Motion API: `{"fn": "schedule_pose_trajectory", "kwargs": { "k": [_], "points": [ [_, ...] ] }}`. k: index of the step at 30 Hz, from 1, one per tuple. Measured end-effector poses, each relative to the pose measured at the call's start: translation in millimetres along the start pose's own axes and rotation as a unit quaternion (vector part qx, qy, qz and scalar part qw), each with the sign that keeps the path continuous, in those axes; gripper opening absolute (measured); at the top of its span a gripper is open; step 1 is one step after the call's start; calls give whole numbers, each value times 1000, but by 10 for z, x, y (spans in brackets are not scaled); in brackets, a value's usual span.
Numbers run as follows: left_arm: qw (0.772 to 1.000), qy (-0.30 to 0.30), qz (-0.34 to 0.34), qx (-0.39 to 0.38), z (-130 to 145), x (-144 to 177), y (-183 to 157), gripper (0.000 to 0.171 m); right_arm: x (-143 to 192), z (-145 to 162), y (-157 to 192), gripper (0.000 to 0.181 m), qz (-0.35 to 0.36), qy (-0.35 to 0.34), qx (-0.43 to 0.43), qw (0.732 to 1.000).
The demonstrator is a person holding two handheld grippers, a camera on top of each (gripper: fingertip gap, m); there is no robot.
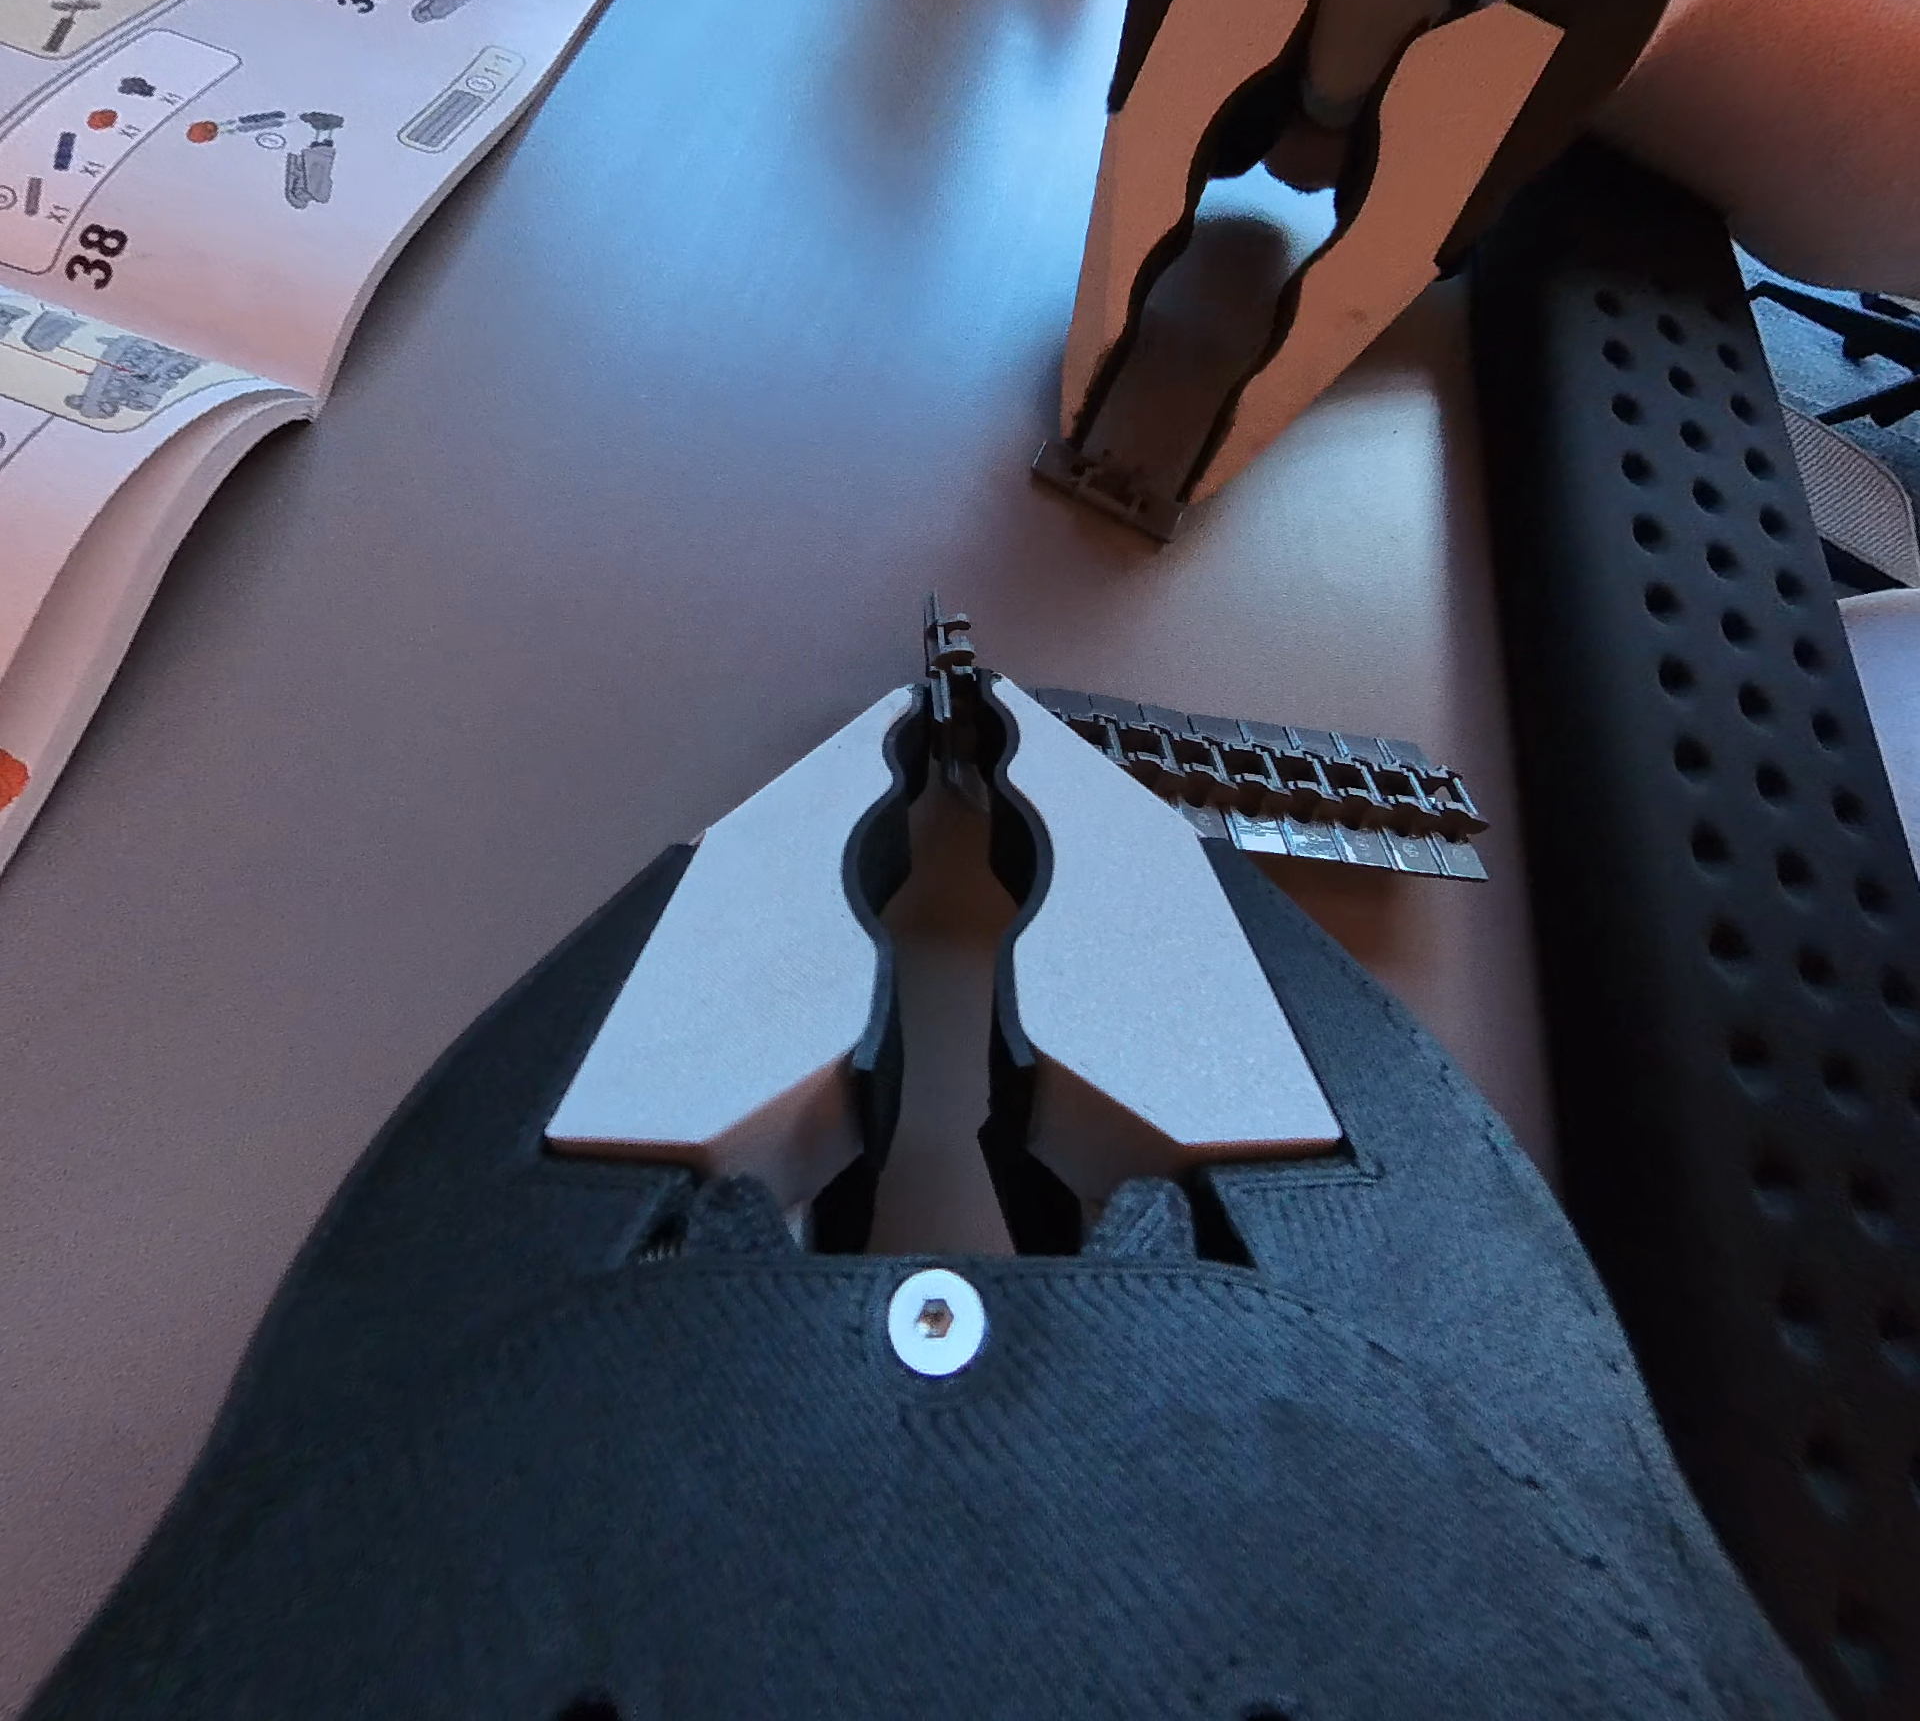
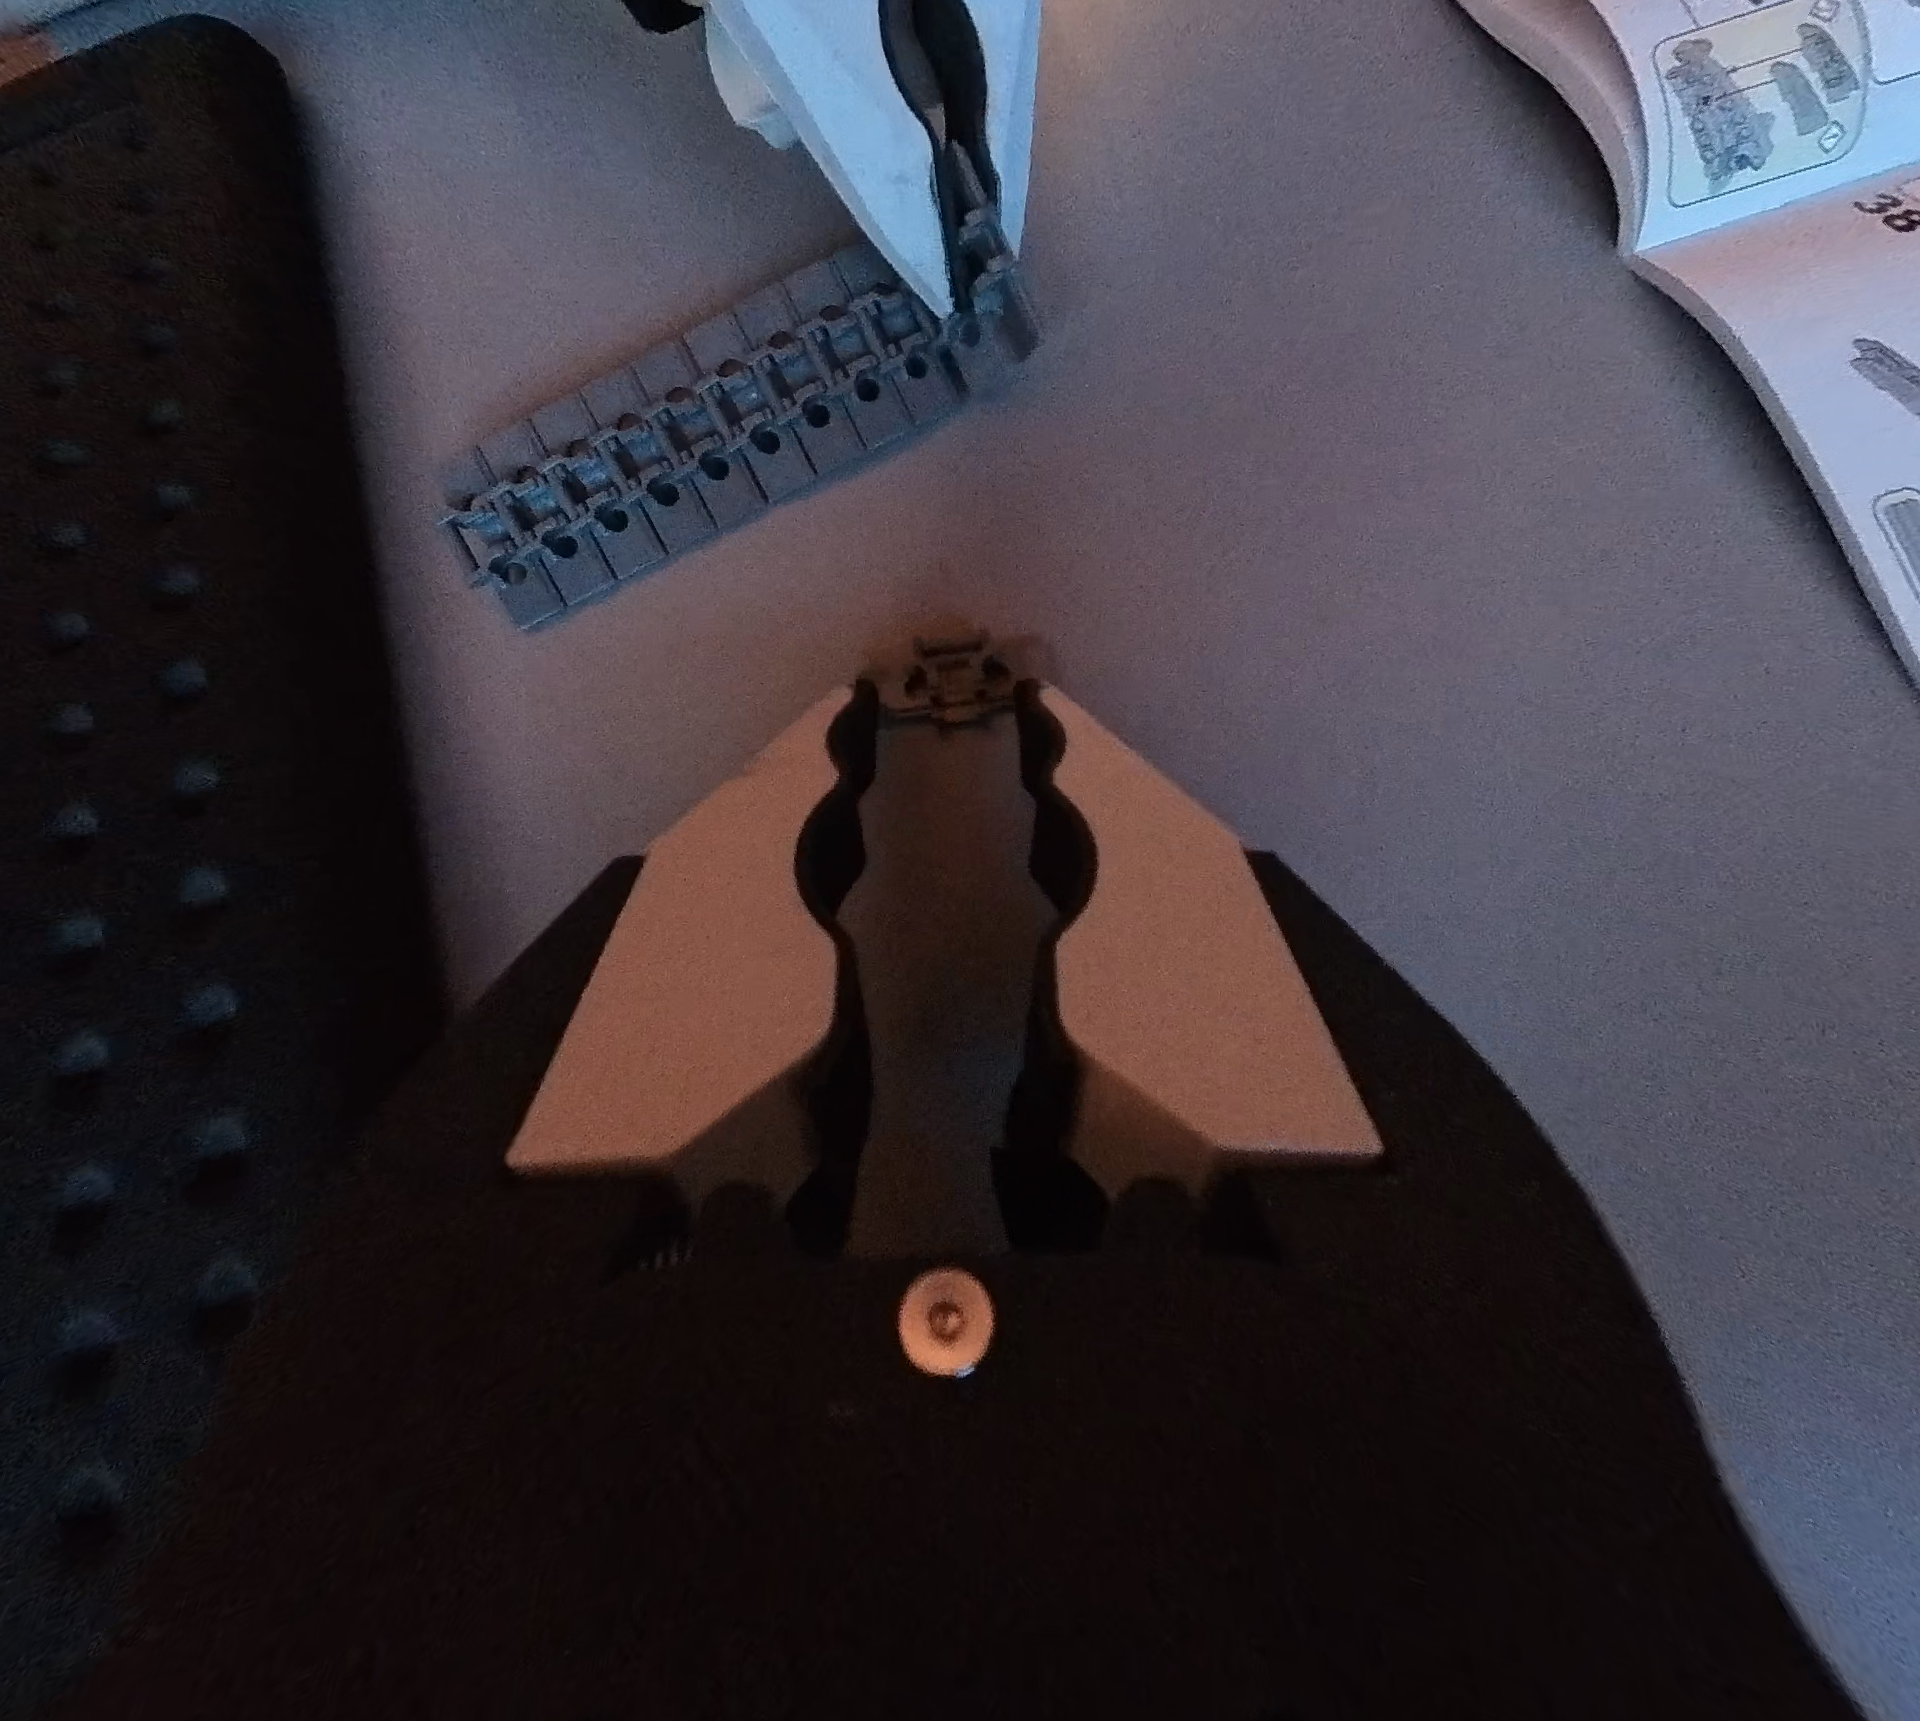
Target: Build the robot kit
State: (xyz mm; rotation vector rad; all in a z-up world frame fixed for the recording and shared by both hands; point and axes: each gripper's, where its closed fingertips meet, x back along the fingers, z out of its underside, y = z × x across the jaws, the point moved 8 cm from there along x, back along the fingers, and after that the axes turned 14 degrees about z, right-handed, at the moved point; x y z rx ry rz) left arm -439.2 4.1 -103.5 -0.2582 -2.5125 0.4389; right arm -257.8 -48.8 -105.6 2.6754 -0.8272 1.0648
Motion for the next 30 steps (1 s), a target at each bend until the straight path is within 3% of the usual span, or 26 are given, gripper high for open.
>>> {"fn": "schedule_pose_trajectory", "kwargs": {
  "k": [7, 12, 15, 18, 20, 25, 27, 30],
  "points": [
    [1000, -7, 20, 21, 9, -15, 6, 6, -25, -9, 3, 11, 8, -2, 30, 1000],
    [992, -3, 100, 80, 3, -48, 77, 6, -21, -33, 29, 10, 21, -3, 78, 997],
    [978, 24, 164, 129, -47, -114, 159, 6, 57, -35, 64, 10, 49, -25, 154, 987],
    [971, 63, 192, 127, -157, -248, 173, 5, 208, -84, 137, 10, 111, -77, 256, 957],
    [968, 84, 200, 129, -245, -372, 164, 6, 286, -132, 187, 10, 182, -96, 334, 920],
    [956, 103, 237, 143, -362, -631, 133, 6, 197, -104, 303, 10, 284, -54, 497, 818],
    [951, 99, 244, 162, -379, -672, 165, 6, 143, -65, 314, 10, 281, -36, 502, 817],
    [947, 87, 251, 182, -375, -671, 201, 6, 162, -81, 290, 10, 275, -33, 474, 836]
  ]
}}
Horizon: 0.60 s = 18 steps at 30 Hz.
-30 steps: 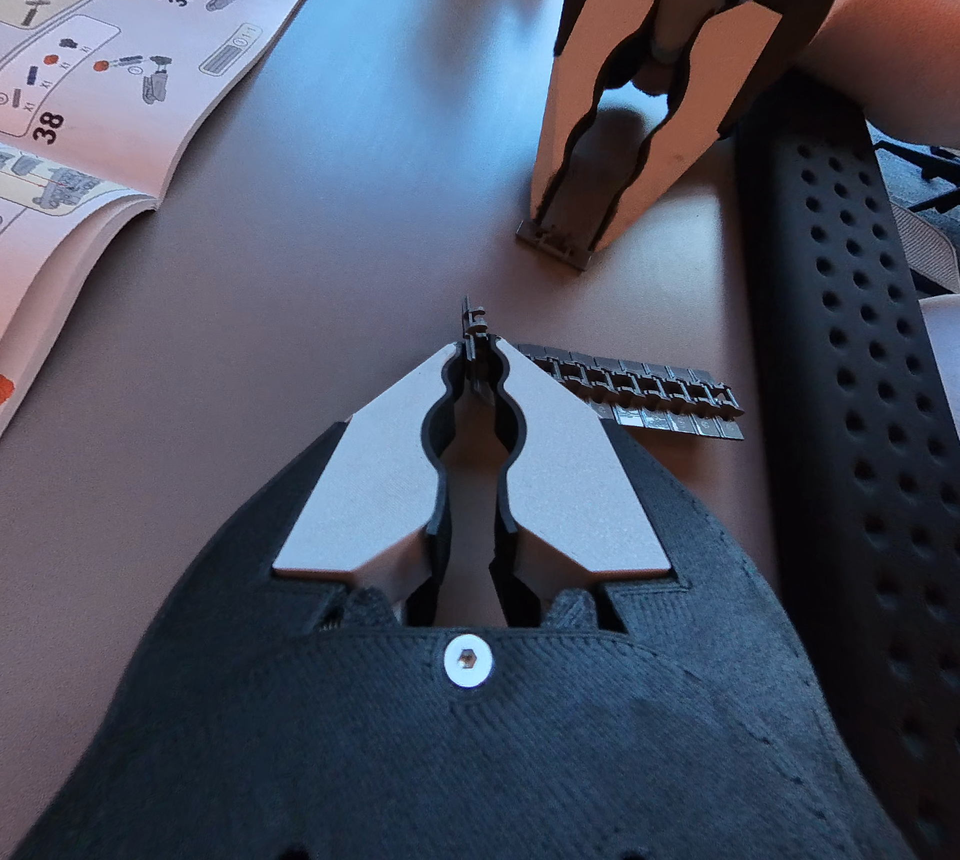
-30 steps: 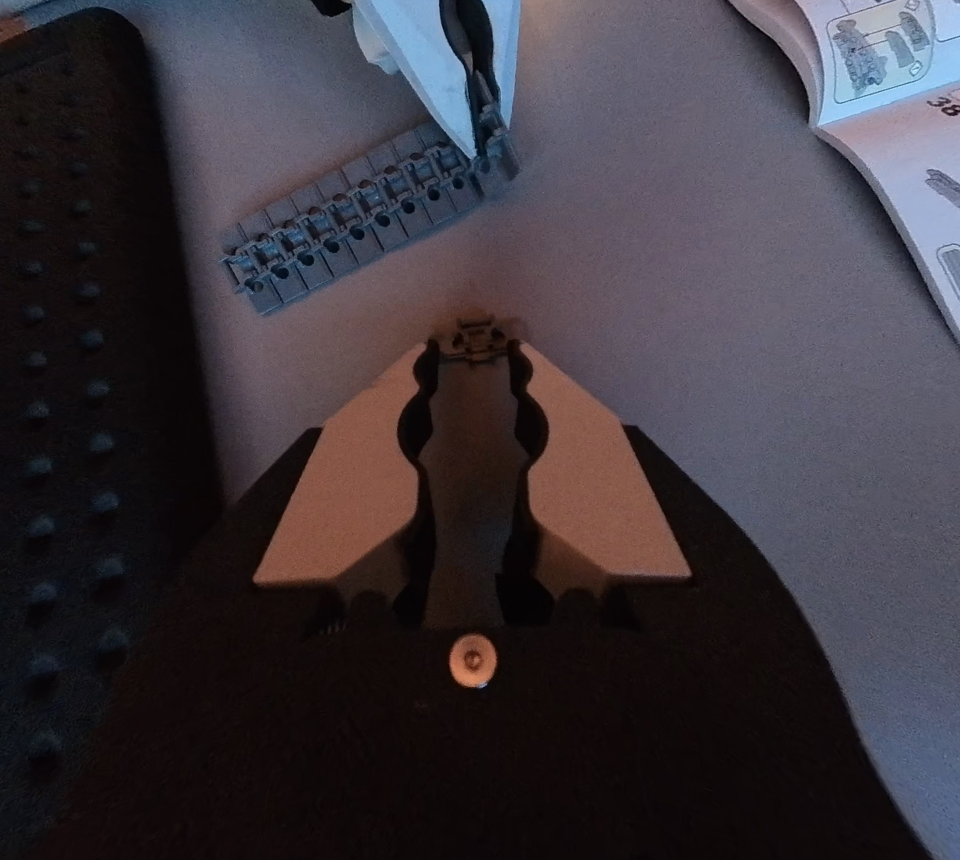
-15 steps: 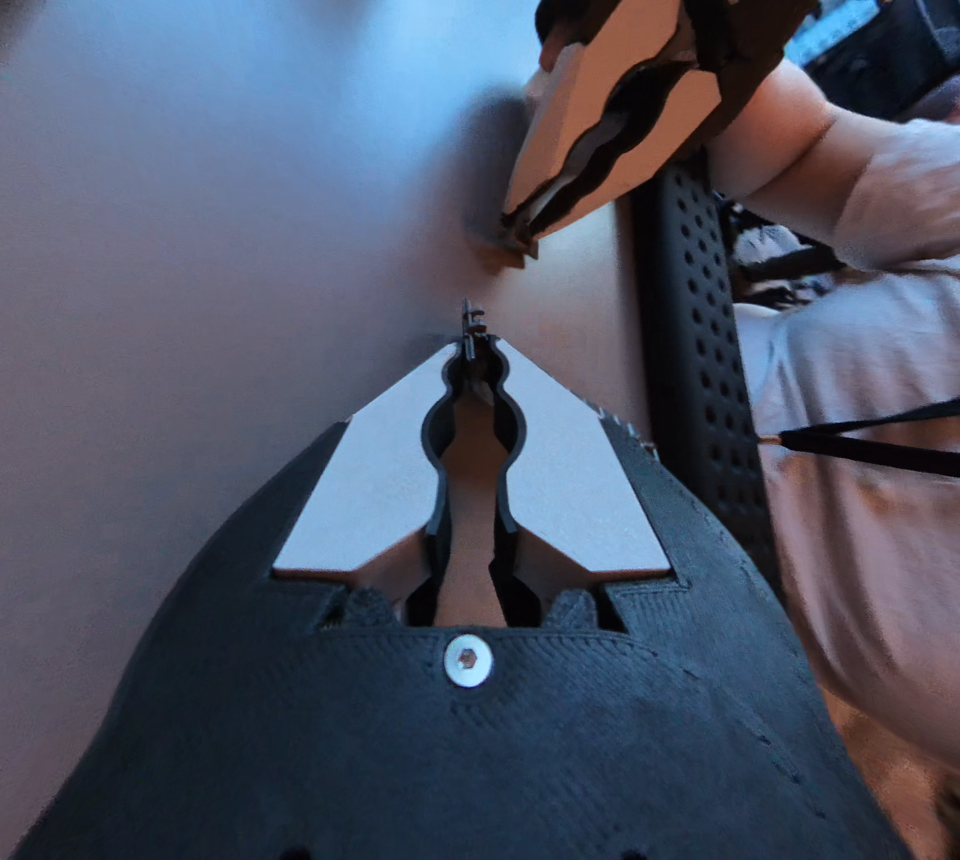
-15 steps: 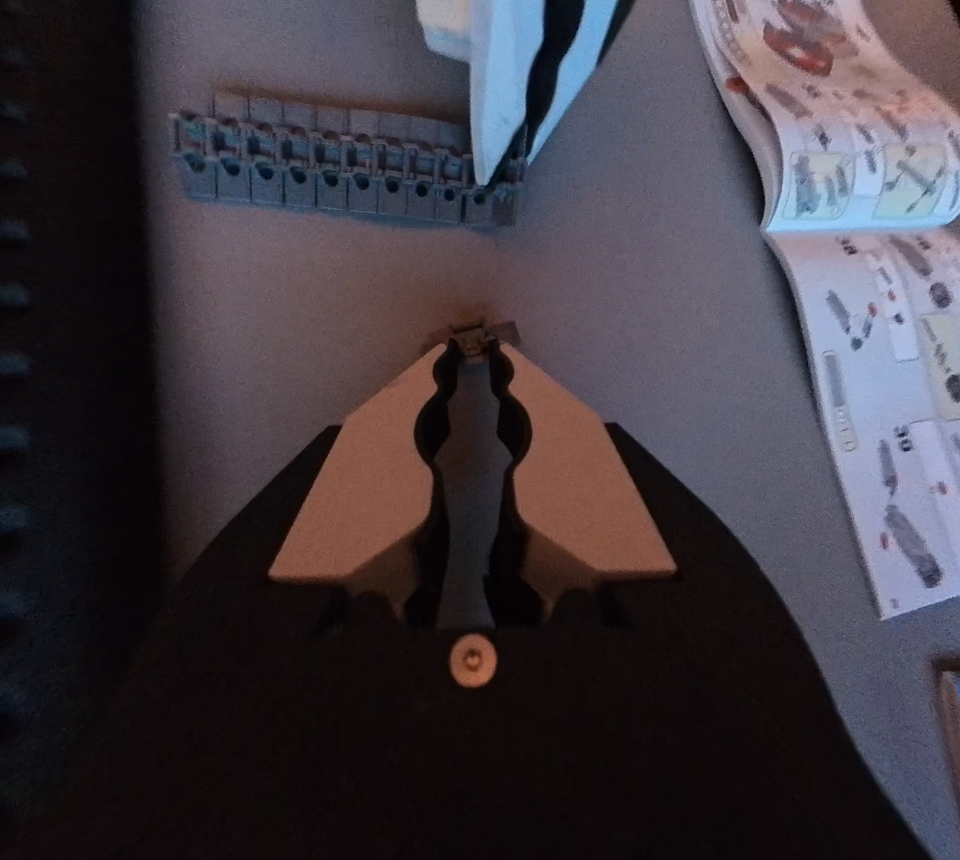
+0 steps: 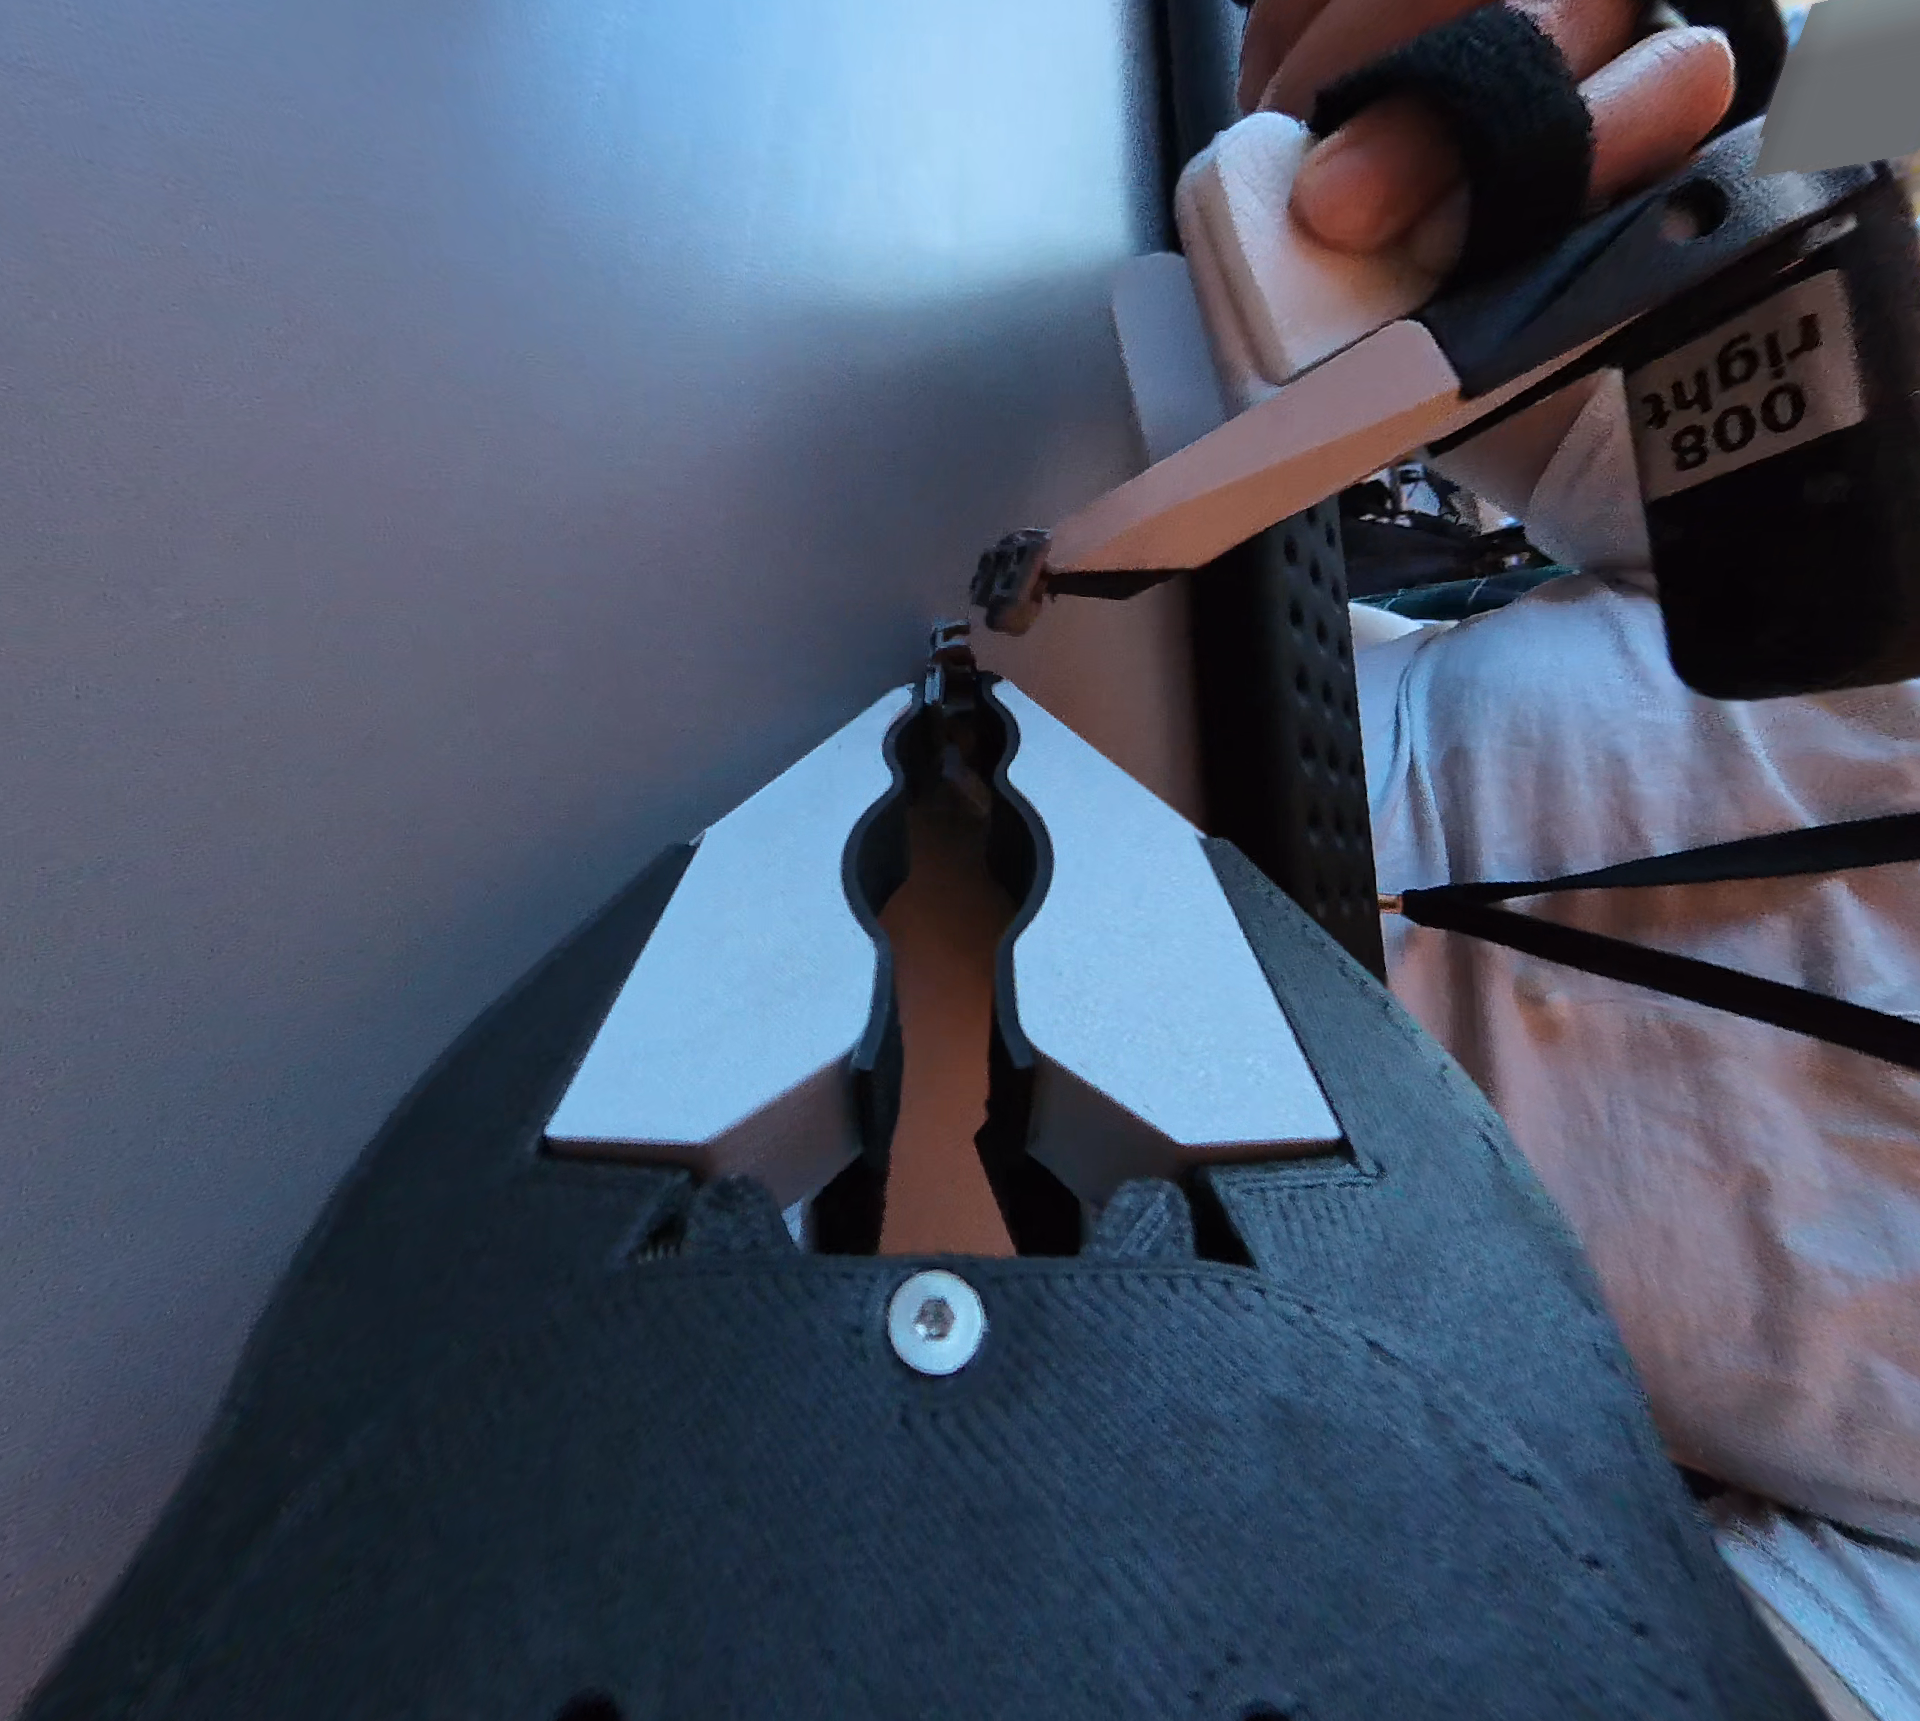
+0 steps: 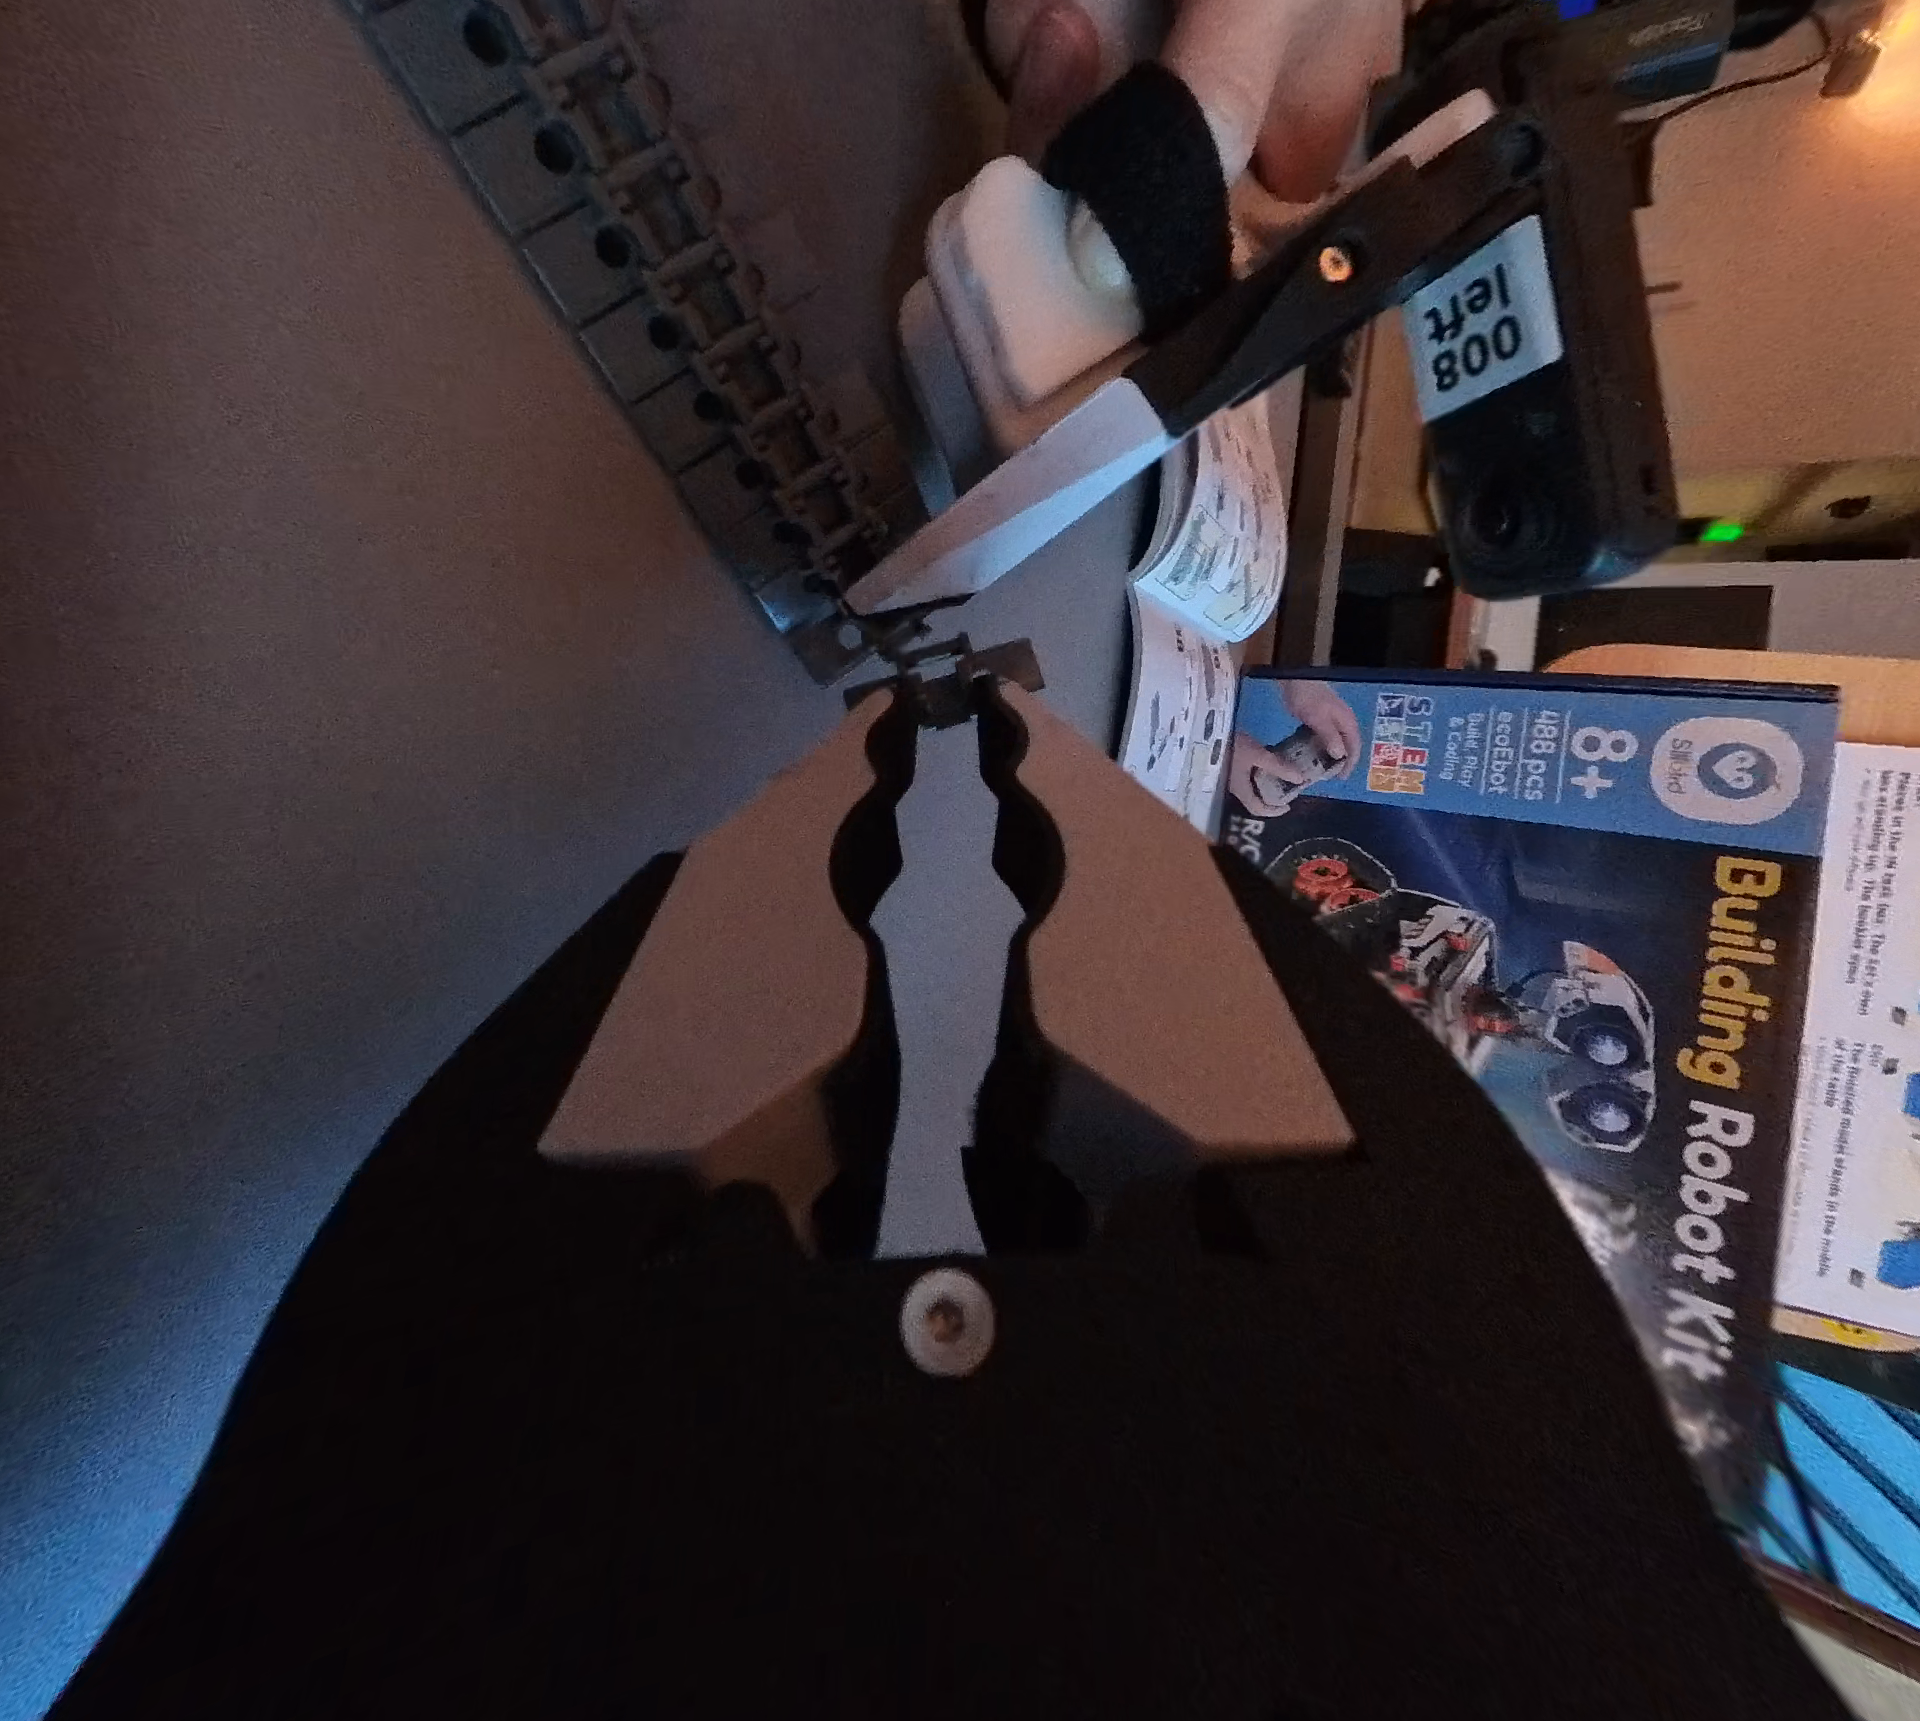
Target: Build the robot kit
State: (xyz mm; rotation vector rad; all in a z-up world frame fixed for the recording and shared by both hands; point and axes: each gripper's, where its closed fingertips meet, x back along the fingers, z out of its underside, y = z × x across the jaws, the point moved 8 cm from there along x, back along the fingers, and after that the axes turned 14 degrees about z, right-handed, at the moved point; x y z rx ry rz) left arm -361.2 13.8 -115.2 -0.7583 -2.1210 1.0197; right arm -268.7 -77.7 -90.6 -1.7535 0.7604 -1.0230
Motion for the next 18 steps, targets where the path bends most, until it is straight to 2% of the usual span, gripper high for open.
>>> {"fn": "schedule_pose_trajectory", "kwargs": {
  "k": [6, 18],
  "points": [
    [1000, 1, -5, 3, -26, -5, 9, 6, -15, -14, -73, 10, -38, 31, 4, 999],
    [999, 2, -40, -34, -32, -53, -30, 8, -52, -160, -27, 11, -51, 94, 139, 984]
  ]
}}
